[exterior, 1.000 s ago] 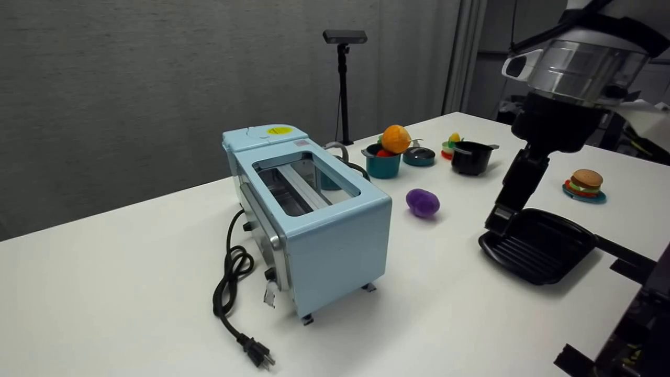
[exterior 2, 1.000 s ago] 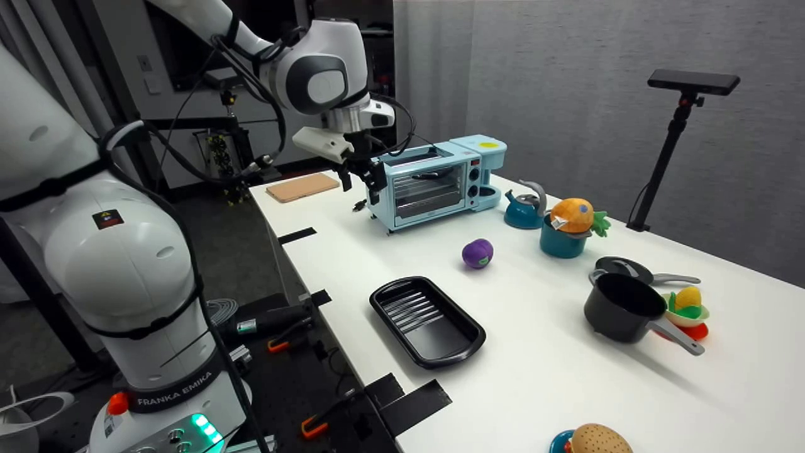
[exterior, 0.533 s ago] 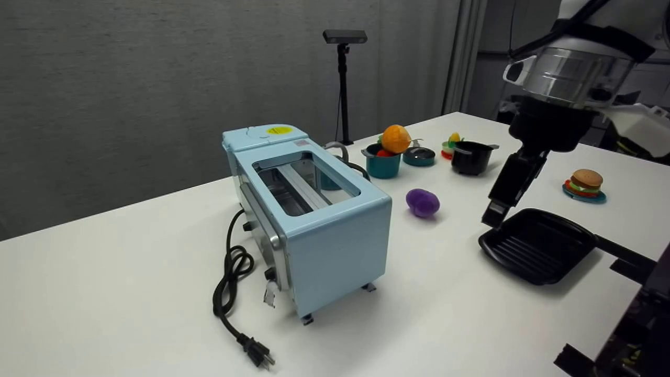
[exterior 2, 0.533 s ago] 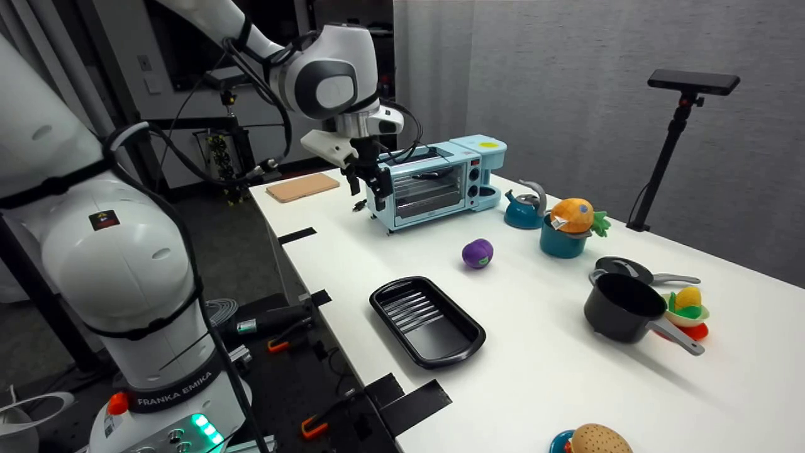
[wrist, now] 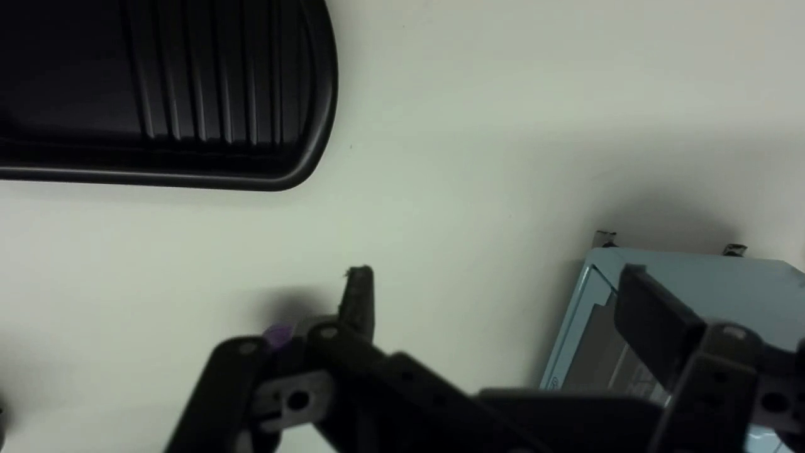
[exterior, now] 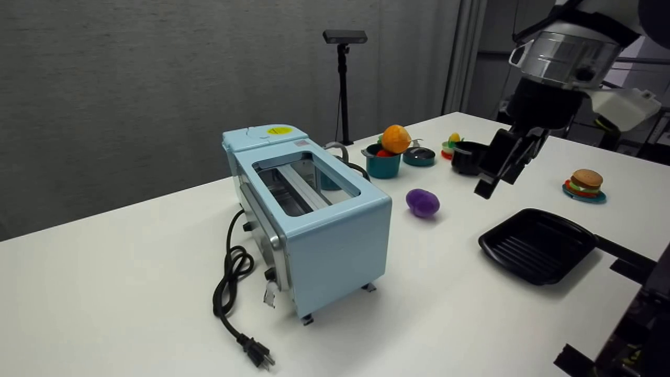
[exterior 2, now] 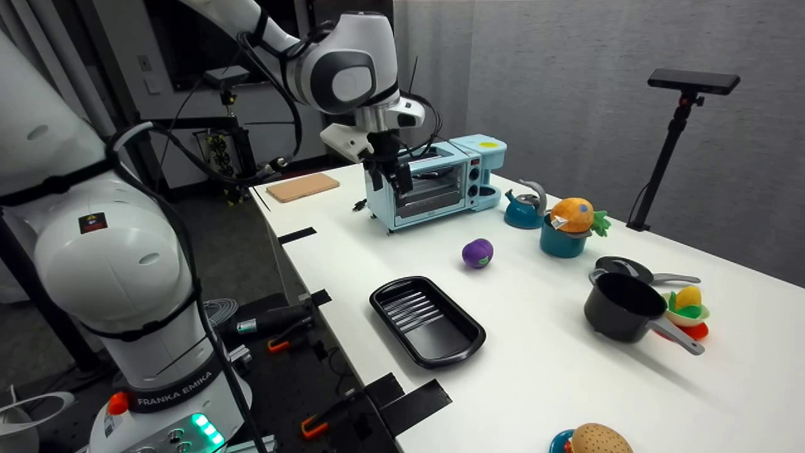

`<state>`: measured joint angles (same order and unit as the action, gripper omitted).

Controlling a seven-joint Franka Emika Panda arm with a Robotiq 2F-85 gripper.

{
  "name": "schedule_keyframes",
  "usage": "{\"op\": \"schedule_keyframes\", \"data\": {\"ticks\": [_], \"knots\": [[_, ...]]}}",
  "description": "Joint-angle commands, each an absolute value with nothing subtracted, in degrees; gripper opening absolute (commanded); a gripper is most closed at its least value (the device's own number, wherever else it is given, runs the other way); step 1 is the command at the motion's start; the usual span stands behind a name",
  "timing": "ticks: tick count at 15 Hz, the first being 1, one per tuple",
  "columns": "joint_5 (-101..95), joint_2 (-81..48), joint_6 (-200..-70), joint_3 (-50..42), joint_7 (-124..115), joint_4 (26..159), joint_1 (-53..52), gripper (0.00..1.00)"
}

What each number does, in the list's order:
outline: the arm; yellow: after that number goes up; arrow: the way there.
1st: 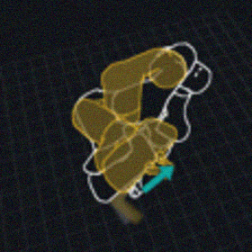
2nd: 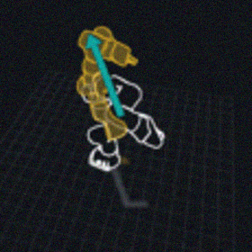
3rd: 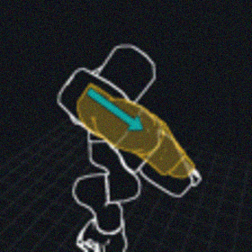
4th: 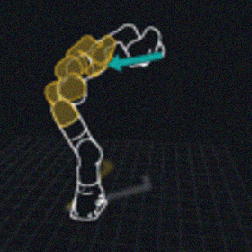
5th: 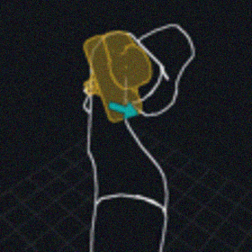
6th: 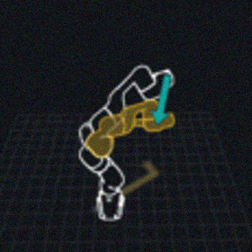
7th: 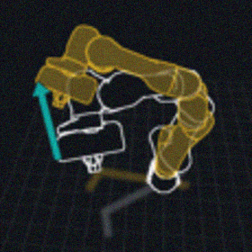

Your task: Put the the purple object on the black tray

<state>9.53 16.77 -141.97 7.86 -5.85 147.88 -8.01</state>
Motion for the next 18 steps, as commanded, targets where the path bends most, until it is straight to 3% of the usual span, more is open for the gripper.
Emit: {"op": "schedule_keyframes", "data": {"ticks": [1,9,18], "knots": [[7.18,12.77,-144.5,8.48,-9.65,144.22,-6.66,1.0],[0.91,2.52,-146.34,7.92,-16.06,135.51,-5.86,1.0],[0.18,-0.16,-149.59,3.71,-21.28,134.07,-3.98,1.0]]}}
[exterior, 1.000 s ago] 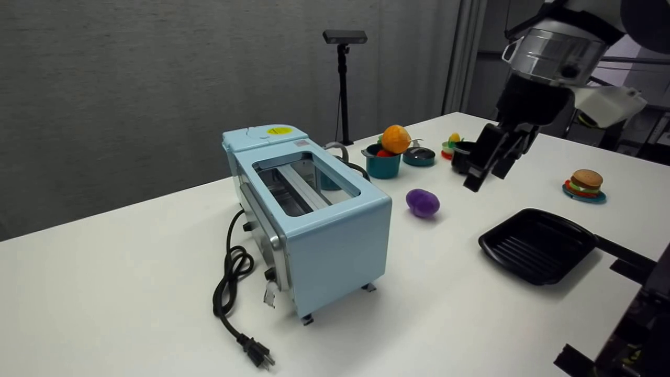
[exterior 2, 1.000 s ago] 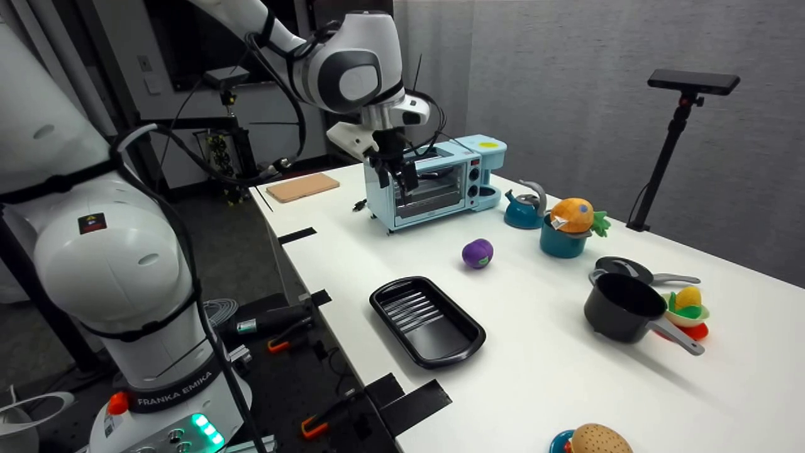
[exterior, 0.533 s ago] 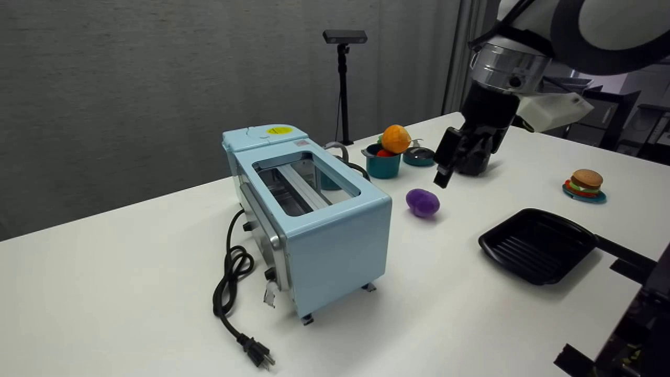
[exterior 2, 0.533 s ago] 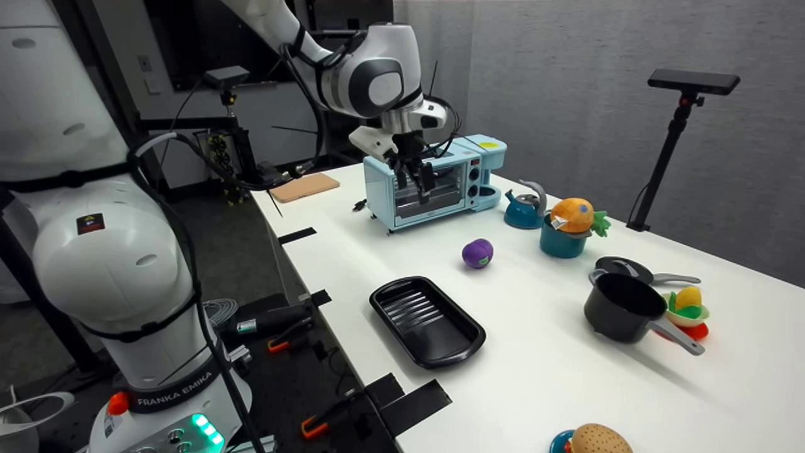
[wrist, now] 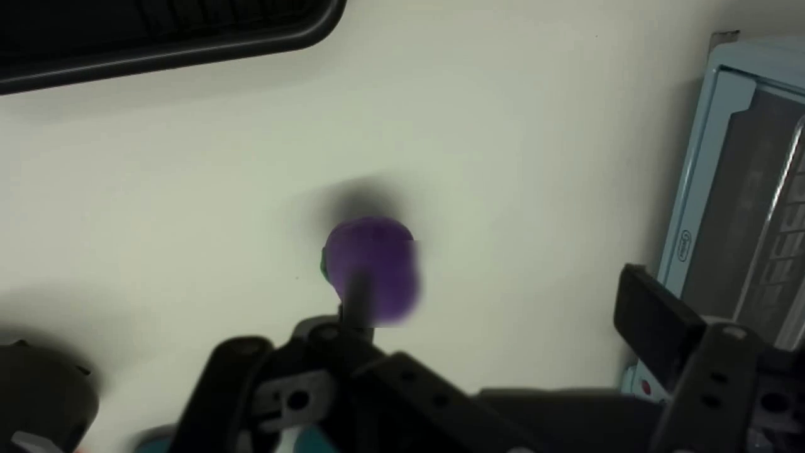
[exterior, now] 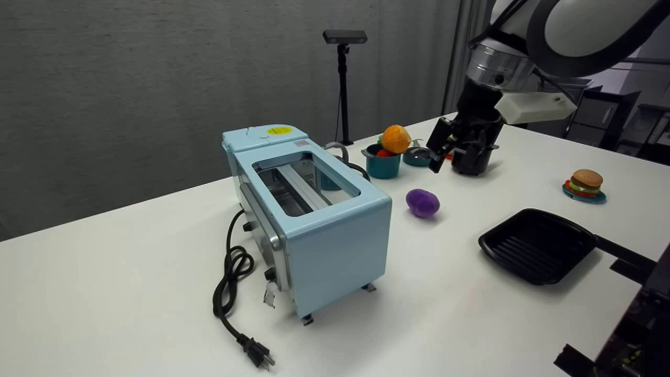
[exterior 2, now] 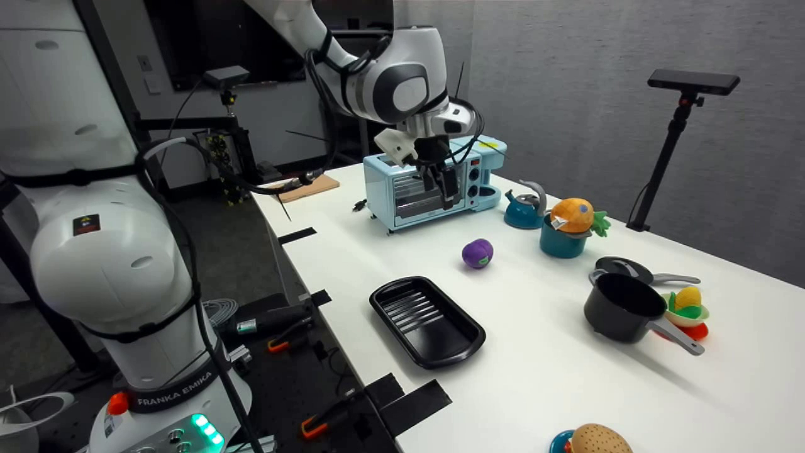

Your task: Put the the purple object on the black tray

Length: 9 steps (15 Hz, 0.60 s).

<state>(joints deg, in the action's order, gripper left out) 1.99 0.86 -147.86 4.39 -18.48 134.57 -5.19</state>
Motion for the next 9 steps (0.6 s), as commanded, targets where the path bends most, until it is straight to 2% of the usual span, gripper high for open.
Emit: {"op": "schedule_keyframes", "data": {"ticks": [1,9], "knots": [[0.07,-0.42,-149.72,3.33,-21.49,134.08,-3.79,1.0],[-1.43,-6.18,-149.76,1.7,-22.1,130.82,-3.94,1.0]]}}
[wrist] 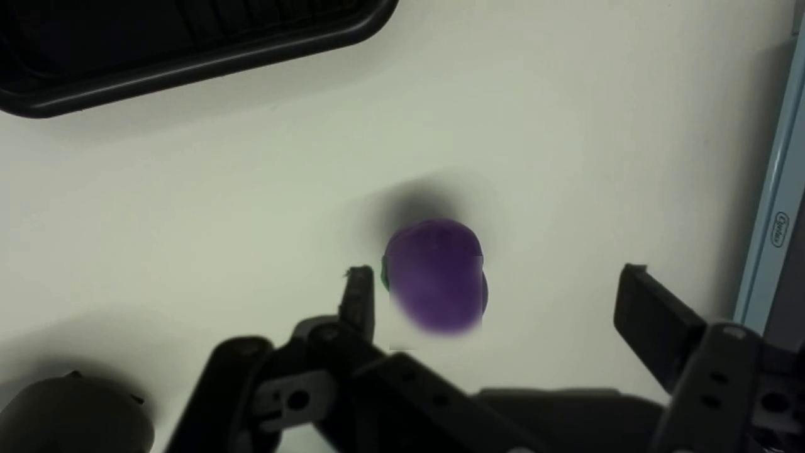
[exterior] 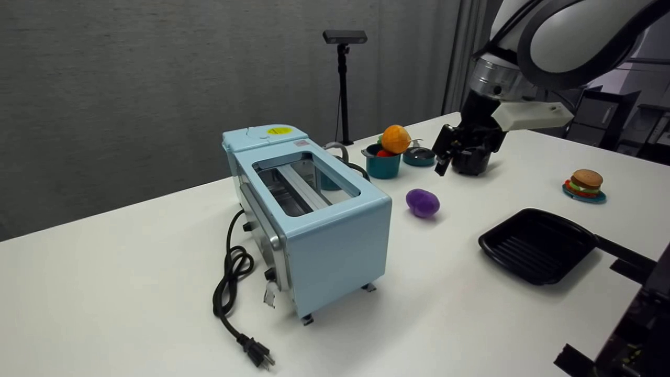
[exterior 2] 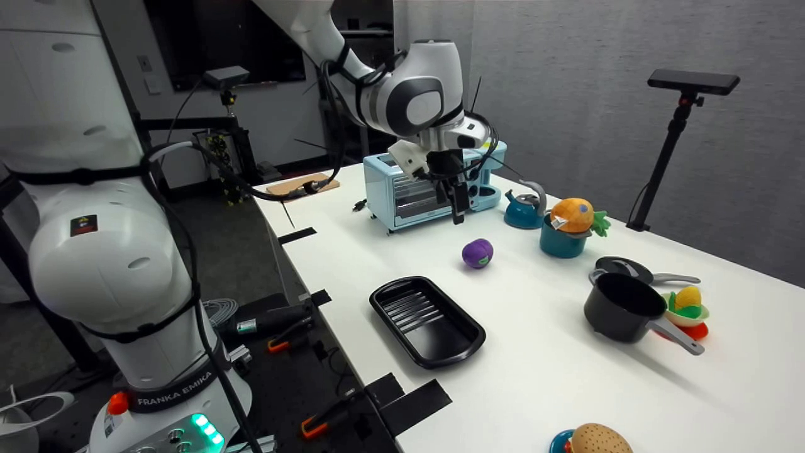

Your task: Put the the purple object on the black tray

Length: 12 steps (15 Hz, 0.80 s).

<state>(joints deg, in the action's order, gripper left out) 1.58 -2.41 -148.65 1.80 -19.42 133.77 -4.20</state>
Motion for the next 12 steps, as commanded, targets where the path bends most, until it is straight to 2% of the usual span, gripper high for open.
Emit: {"op": "schedule_keyframes", "data": {"ticks": [1,12], "knots": [[-1.92,-7.31,-149.71,1.55,-22.32,130.03,-4.13,1.0],[-4.46,-21.05,-147.94,-0.88,-23.56,117.44,-6.82,1.0]]}}
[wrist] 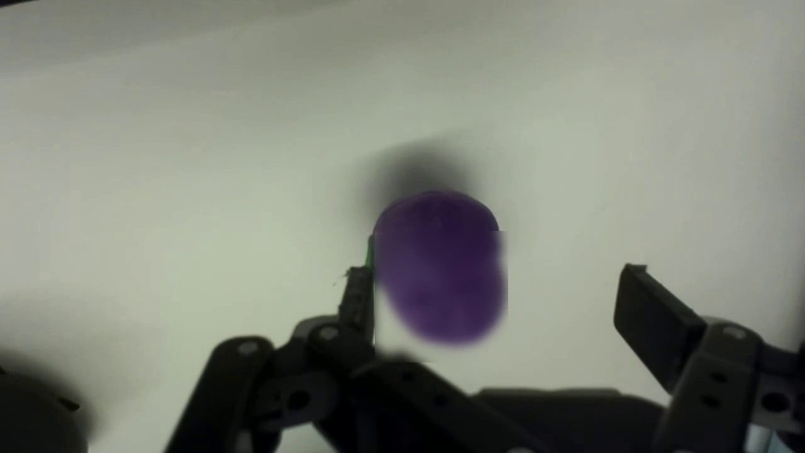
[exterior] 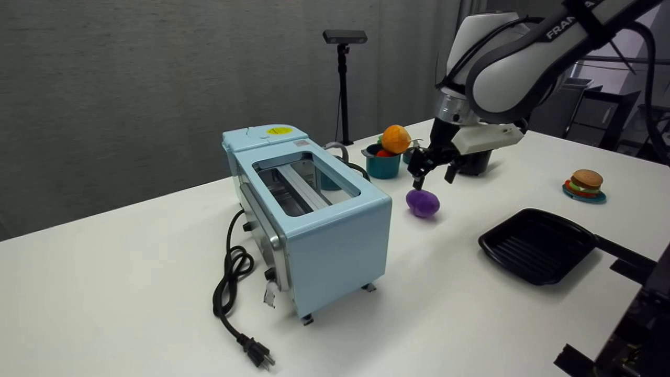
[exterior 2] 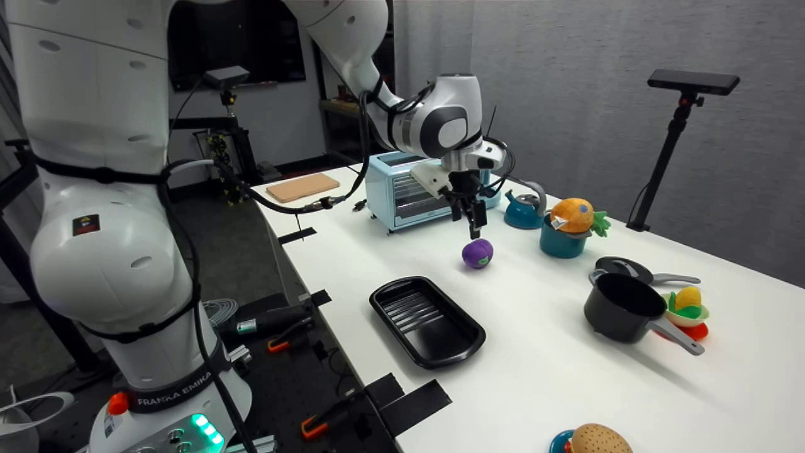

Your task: Put the the purple object on the black tray

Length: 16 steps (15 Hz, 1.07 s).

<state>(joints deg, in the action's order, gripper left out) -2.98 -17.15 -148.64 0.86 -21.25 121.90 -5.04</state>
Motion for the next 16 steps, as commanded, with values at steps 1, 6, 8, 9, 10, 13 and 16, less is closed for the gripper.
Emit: {"op": "schedule_keyframes", "data": {"ticks": [1,6,8,9,10,13,16], "knots": [[-4.06,-22.14,-147.9,-1.09,-23.44,116.47,-6.98,1.0],[-3.38,-25.86,-148.04,-2.26,-23.62,113.01,-7.68,1.0],[-3.04,-26.92,-147.88,-2.71,-23.7,111.96,-7.71,1.0],[-2.66,-27.39,-147.85,-2.81,-23.62,111.49,-7.57,1.0],[-2.56,-27.76,-147.86,-2.98,-23.67,111.15,-7.57,1.0],[-2.34,-28.68,-147.58,-3.04,-22.9,110.39,-7.4,1.0],[-2.88,-29.06,-147.57,-3.48,-23.17,110.29,-7.81,1.0]]}}
